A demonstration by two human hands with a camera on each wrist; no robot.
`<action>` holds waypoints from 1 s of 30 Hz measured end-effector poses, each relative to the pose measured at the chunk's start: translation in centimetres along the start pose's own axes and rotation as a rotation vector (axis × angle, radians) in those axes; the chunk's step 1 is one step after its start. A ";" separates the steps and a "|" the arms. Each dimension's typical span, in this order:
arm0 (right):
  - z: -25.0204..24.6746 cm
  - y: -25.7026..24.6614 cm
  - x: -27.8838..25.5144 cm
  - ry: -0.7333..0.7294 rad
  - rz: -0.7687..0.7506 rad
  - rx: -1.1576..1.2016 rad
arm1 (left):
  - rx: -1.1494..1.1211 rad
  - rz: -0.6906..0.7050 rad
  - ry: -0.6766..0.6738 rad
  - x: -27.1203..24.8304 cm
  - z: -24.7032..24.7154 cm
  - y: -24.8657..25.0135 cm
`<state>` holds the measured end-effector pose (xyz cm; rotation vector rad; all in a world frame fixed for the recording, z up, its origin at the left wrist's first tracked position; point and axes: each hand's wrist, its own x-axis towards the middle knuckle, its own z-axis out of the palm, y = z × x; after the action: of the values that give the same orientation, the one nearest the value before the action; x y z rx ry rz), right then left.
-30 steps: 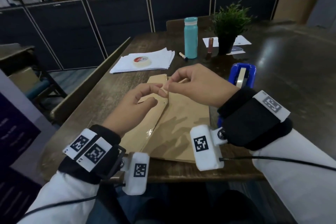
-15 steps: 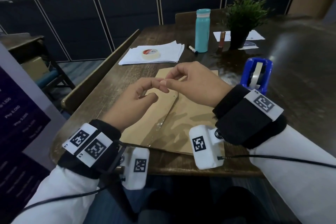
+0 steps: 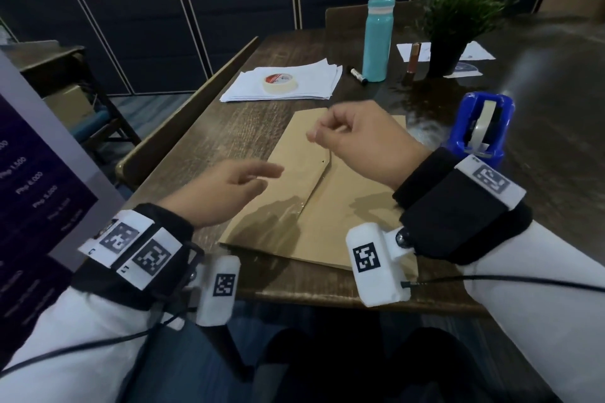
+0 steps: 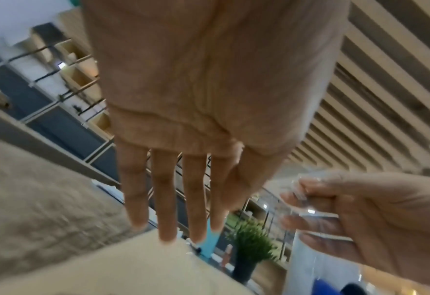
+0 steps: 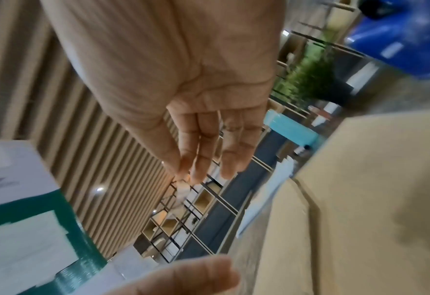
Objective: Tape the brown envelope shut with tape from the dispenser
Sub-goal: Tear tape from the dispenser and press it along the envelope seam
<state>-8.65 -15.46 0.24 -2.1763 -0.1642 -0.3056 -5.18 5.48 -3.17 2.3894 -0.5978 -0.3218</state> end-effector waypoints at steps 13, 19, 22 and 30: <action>3.6 3.5 0.6 -0.374 0.402 0.035 | 0.368 -0.034 -0.244 0.8 0.0 -1.2; 4.7 3.7 1.0 -0.419 0.422 -0.019 | 0.416 -0.043 -0.264 0.8 0.0 -0.7; 4.9 3.6 1.1 -0.419 0.444 -0.037 | 0.432 -0.047 -0.267 0.7 0.0 -0.5; 5.3 3.8 1.0 -0.414 0.456 -0.075 | 0.447 -0.061 -0.264 0.7 0.2 -0.5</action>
<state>-6.01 -13.42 -5.44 -2.2532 0.1183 0.4045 -4.44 5.36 -3.65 2.8211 -0.7839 -0.5886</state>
